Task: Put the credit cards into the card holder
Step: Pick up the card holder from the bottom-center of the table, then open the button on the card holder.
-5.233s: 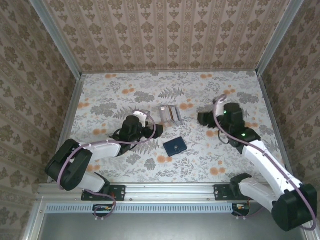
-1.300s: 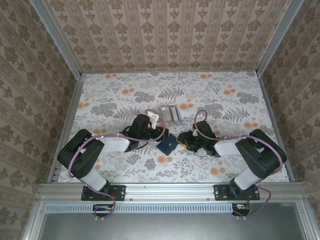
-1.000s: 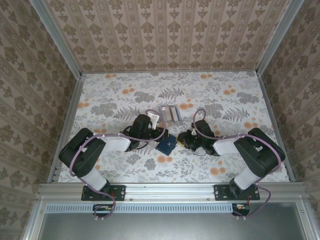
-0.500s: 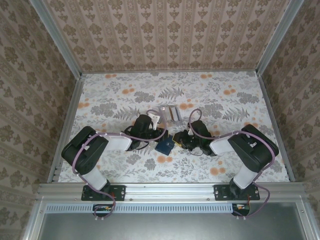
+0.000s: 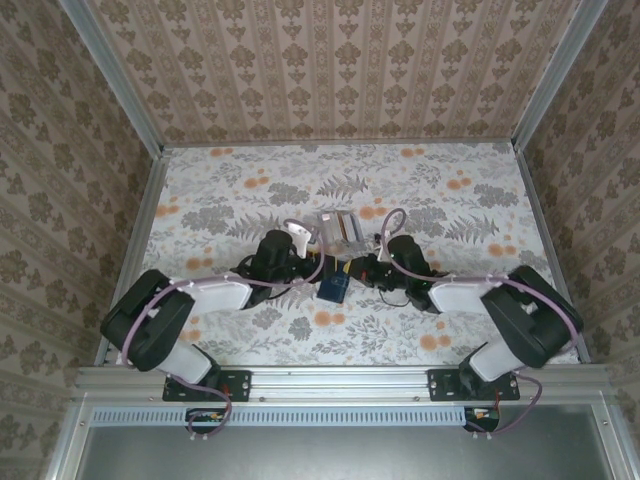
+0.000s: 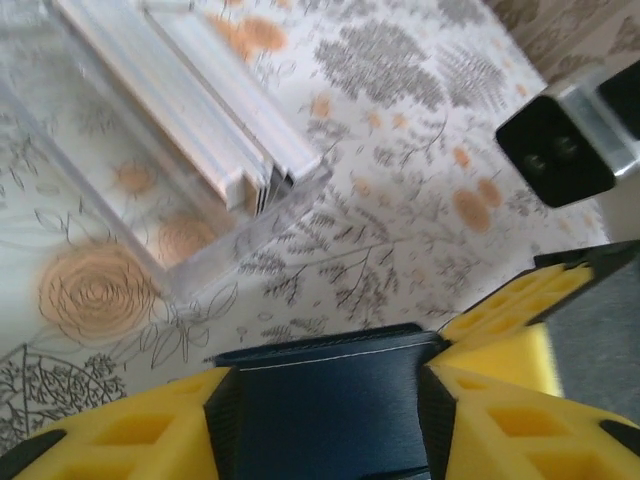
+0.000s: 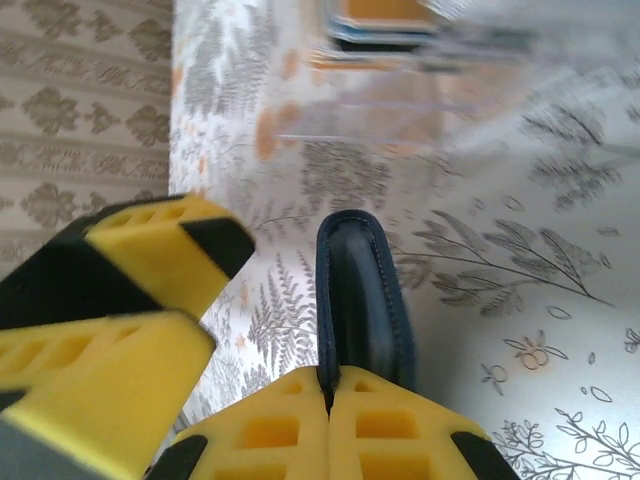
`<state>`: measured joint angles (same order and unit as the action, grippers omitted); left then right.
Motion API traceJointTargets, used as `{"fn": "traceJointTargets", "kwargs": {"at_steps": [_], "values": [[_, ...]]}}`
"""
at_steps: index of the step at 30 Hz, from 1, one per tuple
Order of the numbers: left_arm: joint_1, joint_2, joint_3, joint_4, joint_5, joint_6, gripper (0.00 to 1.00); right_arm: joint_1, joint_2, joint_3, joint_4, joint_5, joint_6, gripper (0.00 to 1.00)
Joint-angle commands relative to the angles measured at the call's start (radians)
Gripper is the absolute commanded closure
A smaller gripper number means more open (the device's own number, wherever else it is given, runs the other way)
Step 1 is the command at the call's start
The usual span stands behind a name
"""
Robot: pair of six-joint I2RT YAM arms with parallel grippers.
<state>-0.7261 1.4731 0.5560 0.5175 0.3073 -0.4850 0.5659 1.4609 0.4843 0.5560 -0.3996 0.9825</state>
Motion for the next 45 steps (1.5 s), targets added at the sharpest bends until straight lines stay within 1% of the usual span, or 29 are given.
{"fn": "traceJointTargets", "kwargs": {"at_steps": [1,3,5,6,8,10,12,14,16,18,19,23,25,26,28,30,32,33,34,35,36,37,39,42,43,45], "values": [[0.004,-0.064,-0.024,0.049,0.009,0.047,0.43,-0.004,-0.138,-0.005,-0.101,0.029,-0.225,1.0],[0.005,-0.078,-0.022,0.076,0.085,0.051,0.38,-0.006,-0.195,-0.008,-0.124,0.031,-0.316,1.0],[0.003,-0.073,-0.026,0.142,0.177,0.041,0.34,-0.011,-0.246,0.006,-0.167,-0.007,-0.415,1.0],[0.003,-0.066,-0.035,0.191,0.223,0.028,0.33,-0.013,-0.266,0.01,-0.181,-0.026,-0.444,1.0],[0.002,-0.055,-0.077,0.366,0.302,-0.032,0.3,-0.022,-0.311,0.002,-0.173,-0.071,-0.491,1.0],[0.002,-0.054,-0.106,0.477,0.319,-0.075,0.28,-0.041,-0.354,-0.002,-0.173,-0.126,-0.51,1.0],[0.004,-0.06,-0.106,0.467,0.325,-0.061,0.29,-0.072,-0.405,0.005,-0.221,-0.176,-0.522,1.0],[0.004,-0.059,-0.099,0.447,0.328,-0.051,0.3,-0.099,-0.472,-0.008,-0.249,-0.19,-0.522,1.0],[0.003,-0.054,-0.091,0.471,0.386,-0.069,0.3,-0.125,-0.524,-0.026,-0.243,-0.2,-0.525,1.0],[-0.005,-0.05,-0.081,0.481,0.42,-0.076,0.31,-0.153,-0.543,-0.027,-0.241,-0.24,-0.524,1.0],[-0.011,-0.048,-0.076,0.479,0.429,-0.071,0.32,-0.165,-0.543,-0.023,-0.24,-0.265,-0.512,1.0],[-0.028,-0.03,-0.064,0.493,0.456,-0.075,0.43,-0.174,-0.512,-0.011,-0.174,-0.329,-0.473,1.0],[-0.031,-0.032,-0.065,0.496,0.453,-0.073,0.49,-0.176,-0.485,0.02,-0.196,-0.353,-0.49,1.0],[-0.032,-0.036,-0.067,0.493,0.446,-0.068,0.53,-0.178,-0.473,0.034,-0.212,-0.362,-0.495,1.0],[-0.032,-0.039,-0.071,0.479,0.435,-0.055,0.65,-0.178,-0.457,0.043,-0.207,-0.371,-0.491,1.0],[-0.031,-0.044,-0.068,0.476,0.444,-0.052,0.78,-0.178,-0.45,0.036,-0.192,-0.345,-0.49,1.0],[-0.032,-0.055,-0.073,0.471,0.425,-0.045,0.92,-0.181,-0.443,0.048,-0.23,-0.308,-0.51,1.0],[-0.032,-0.063,-0.081,0.453,0.394,-0.03,0.99,-0.18,-0.442,0.065,-0.286,-0.271,-0.526,0.96],[-0.031,-0.071,-0.086,0.421,0.35,-0.013,1.0,-0.179,-0.445,0.085,-0.362,-0.209,-0.542,0.82],[-0.03,-0.076,-0.09,0.391,0.298,-0.001,1.0,-0.178,-0.447,0.096,-0.423,-0.158,-0.558,0.75],[-0.029,-0.08,-0.089,0.357,0.265,0.008,1.0,-0.176,-0.451,0.1,-0.469,-0.104,-0.573,0.71],[-0.024,-0.081,-0.082,0.322,0.238,0.011,1.0,-0.173,-0.453,0.1,-0.508,-0.057,-0.589,0.7],[-0.021,-0.083,-0.071,0.278,0.208,0.012,1.0,-0.158,-0.451,0.109,-0.548,-0.031,-0.618,0.69],[-0.019,-0.078,-0.072,0.234,0.125,0.002,1.0,-0.075,-0.448,0.128,-0.628,0.109,-0.63,0.68],[-0.015,-0.074,-0.076,0.235,0.111,-0.015,1.0,-0.045,-0.443,0.121,-0.622,0.146,-0.627,0.67],[-0.008,-0.069,-0.084,0.261,0.115,-0.034,1.0,-0.004,-0.414,0.11,-0.587,0.177,-0.613,0.67]]}}
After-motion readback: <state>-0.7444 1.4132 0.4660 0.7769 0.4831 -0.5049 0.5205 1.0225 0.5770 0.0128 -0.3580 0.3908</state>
